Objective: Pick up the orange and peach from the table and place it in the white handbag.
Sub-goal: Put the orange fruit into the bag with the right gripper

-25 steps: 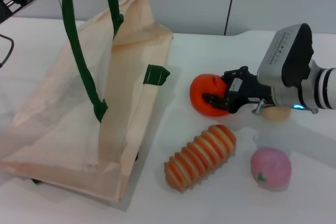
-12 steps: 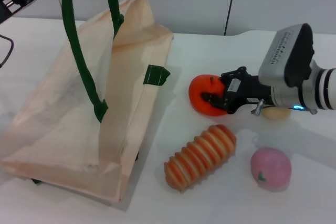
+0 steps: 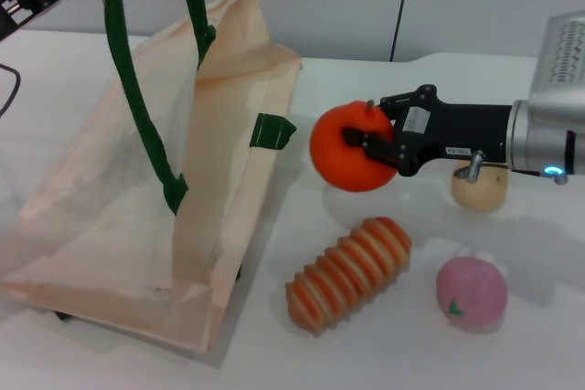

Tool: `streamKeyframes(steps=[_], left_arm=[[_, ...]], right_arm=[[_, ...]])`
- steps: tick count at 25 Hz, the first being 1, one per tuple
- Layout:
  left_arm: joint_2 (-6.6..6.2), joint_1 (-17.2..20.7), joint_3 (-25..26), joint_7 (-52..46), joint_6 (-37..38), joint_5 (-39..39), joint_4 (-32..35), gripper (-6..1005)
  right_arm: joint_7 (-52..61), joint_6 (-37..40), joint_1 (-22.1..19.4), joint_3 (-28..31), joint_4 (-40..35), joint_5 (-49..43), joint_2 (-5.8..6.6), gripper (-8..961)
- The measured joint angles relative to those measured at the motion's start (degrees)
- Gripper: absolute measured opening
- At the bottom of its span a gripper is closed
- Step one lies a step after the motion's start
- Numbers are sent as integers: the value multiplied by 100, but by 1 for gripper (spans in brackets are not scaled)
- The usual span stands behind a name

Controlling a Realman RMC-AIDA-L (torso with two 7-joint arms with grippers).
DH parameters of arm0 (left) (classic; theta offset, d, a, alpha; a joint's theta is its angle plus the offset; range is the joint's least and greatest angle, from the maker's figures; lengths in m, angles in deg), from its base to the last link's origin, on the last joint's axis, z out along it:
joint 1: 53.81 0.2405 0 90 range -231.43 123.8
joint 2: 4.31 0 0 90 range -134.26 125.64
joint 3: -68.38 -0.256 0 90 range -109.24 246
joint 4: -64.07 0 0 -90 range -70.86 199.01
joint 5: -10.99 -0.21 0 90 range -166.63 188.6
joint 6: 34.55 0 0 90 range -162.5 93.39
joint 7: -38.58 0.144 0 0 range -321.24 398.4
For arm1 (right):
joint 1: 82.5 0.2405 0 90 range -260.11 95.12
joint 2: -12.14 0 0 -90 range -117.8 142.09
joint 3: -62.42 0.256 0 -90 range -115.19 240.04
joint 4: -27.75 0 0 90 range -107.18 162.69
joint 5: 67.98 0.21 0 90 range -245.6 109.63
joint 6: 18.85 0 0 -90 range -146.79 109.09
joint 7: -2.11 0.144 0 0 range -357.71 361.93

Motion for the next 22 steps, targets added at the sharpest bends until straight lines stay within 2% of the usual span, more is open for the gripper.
streamKeyframes(steps=[5,10,22], left_arm=[[-1,-16,-2,-15,-58,41,0,120],[8,-44,-9,-37,-135,88,0,120],[24,-191,-53,-61,-307,172,-65,120]], right_arm=[[-9,297,140,-17,-9,43,-3,257],[-163,315,579,-61,396,17,-16,231],[-305,-110,1350,-182,990,-89,-32,158]])
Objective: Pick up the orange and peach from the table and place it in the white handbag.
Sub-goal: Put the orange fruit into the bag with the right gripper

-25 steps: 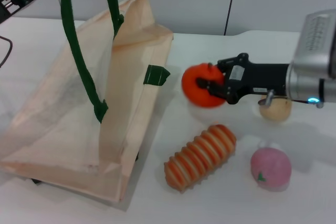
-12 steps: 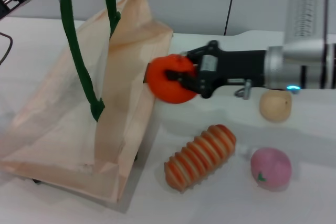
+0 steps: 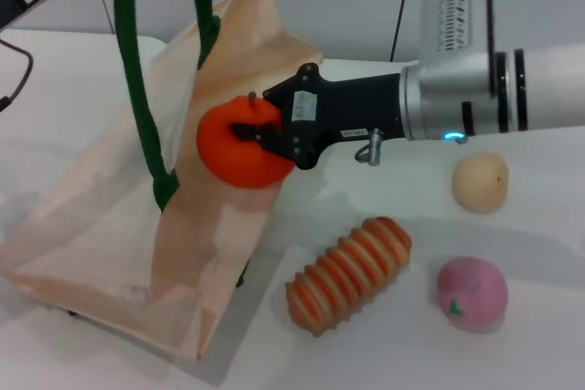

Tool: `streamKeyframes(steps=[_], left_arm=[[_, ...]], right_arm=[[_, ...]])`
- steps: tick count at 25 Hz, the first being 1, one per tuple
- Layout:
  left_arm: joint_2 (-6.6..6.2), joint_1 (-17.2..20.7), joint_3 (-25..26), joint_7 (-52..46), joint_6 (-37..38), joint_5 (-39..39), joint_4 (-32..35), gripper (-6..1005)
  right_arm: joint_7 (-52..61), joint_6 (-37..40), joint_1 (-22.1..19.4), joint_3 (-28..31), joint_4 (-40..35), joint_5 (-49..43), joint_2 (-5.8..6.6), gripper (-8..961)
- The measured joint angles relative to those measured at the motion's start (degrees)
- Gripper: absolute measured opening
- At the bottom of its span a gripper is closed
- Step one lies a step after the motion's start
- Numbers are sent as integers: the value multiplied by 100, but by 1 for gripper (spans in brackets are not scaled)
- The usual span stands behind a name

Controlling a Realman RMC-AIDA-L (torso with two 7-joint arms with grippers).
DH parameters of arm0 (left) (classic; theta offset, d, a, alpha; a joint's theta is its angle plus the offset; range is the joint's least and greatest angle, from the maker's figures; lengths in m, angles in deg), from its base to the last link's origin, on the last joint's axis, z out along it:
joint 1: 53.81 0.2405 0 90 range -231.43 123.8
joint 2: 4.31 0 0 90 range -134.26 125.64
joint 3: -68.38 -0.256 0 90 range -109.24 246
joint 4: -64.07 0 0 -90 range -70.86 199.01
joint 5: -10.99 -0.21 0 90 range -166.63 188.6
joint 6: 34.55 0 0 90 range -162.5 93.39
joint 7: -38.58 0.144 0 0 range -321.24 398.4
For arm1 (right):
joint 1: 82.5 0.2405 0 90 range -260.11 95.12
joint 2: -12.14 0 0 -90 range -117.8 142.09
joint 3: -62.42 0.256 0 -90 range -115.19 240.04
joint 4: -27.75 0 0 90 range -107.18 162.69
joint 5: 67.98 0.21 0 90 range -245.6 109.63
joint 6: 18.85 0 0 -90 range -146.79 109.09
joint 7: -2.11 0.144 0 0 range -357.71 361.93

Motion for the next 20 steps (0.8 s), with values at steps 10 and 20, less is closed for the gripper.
streamKeyframes(steps=[10,20], left_arm=[[31,-200,-27,20,-92,-46,-75,121],[44,-260,-53,12,-46,-81,-75,120]], right_arm=[[-13,-922,546,-40,463,-25,-19,70],[-32,-1265,874,67,661,14,-45,69]])
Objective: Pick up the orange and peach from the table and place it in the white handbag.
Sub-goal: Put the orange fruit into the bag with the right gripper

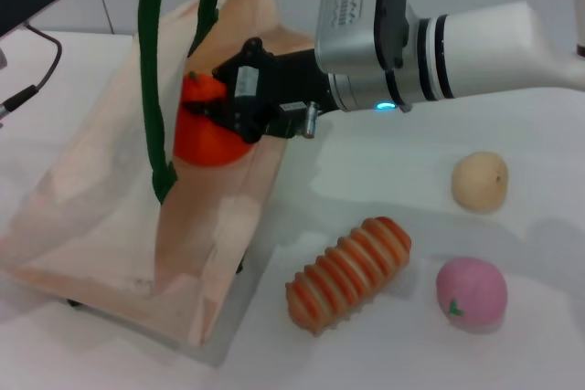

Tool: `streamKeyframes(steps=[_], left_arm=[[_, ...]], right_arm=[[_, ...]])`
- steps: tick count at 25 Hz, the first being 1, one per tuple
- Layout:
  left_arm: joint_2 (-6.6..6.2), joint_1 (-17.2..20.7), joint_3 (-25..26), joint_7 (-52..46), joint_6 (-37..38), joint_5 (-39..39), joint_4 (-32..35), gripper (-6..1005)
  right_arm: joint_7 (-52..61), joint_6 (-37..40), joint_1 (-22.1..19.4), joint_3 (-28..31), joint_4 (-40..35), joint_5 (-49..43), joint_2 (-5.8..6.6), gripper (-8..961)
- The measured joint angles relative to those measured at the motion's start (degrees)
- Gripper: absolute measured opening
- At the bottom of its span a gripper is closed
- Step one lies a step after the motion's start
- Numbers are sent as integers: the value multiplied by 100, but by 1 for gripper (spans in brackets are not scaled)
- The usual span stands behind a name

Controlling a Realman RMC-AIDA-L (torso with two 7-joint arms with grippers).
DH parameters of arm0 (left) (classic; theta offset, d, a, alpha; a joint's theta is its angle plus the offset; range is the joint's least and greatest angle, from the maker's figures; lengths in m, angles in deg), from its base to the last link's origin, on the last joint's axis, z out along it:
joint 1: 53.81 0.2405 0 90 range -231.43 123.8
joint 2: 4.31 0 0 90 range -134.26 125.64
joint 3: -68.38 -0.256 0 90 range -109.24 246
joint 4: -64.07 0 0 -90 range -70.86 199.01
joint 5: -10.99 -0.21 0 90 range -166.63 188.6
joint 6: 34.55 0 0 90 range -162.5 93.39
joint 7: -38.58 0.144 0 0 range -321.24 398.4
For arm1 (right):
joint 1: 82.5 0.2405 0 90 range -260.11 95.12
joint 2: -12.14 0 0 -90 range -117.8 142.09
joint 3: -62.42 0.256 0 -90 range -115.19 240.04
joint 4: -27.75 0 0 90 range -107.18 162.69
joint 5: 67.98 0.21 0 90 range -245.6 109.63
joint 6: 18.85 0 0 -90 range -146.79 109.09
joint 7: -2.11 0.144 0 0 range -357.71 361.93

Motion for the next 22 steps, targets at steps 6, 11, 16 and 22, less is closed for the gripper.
streamKeyframes(steps=[6,11,16,22], left_arm=[[-1,62,10,-14,51,-2,0,121],[-1,70,21,-15,53,15,0,121],[-2,26,19,-7,11,30,0,121],[-1,8,42,4,-2,47,-45,120]], right_arm=[[-28,2,-10,388,35,30,5,67],[-64,-462,-16,592,11,36,4,65],[-167,-1210,83,616,194,43,-11,61],[-177,-1515,34,628,220,43,-14,58]])
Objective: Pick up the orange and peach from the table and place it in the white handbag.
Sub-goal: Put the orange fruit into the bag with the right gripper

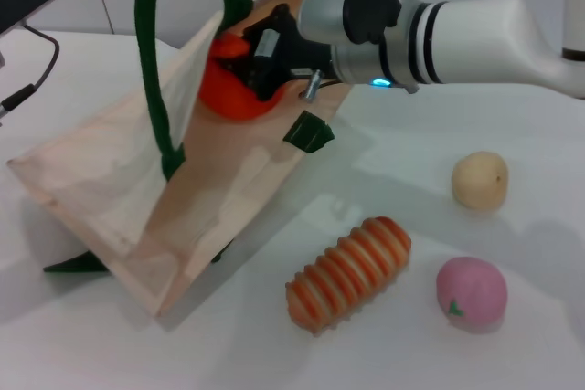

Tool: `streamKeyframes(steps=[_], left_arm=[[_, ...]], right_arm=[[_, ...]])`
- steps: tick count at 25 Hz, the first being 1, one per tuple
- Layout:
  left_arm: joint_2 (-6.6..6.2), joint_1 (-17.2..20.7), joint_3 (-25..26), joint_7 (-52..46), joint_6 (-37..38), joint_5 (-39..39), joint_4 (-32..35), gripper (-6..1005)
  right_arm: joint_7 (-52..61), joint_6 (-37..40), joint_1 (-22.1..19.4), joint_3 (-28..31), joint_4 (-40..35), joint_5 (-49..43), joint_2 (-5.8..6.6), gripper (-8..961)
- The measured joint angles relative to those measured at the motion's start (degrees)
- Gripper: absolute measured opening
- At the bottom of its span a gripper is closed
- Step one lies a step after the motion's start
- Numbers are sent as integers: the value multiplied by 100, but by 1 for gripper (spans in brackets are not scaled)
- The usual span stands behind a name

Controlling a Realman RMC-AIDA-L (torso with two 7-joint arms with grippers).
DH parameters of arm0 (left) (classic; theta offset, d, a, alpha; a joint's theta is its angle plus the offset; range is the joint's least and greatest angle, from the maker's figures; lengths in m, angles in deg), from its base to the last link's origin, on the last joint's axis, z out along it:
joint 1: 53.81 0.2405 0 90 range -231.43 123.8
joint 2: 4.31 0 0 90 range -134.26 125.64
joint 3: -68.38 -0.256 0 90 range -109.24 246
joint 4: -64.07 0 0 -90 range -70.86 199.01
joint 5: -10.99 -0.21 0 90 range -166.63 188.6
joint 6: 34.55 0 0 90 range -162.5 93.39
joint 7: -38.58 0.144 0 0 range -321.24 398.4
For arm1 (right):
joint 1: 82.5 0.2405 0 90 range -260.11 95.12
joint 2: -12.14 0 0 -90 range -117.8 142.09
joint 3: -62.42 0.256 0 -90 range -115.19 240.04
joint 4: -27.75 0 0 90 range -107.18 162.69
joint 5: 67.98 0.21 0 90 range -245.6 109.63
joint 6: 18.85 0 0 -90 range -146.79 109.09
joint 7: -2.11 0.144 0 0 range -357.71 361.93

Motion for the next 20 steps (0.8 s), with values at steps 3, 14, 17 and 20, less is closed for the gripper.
streamKeyframes(steps=[3,14,17,20], left_arm=[[-5,-5,32,27,-27,44,-72,120],[-8,-111,31,-15,-251,130,-99,121],[-7,-97,36,-10,-251,206,-102,121],[6,-100,37,12,-196,239,-143,120]], right_arm=[[-2,-234,-31,54,-4,0,0,57],[-282,-1028,19,614,74,-7,5,58],[-564,-1035,24,796,190,-22,5,77],[-847,-1057,59,872,324,-33,3,96]])
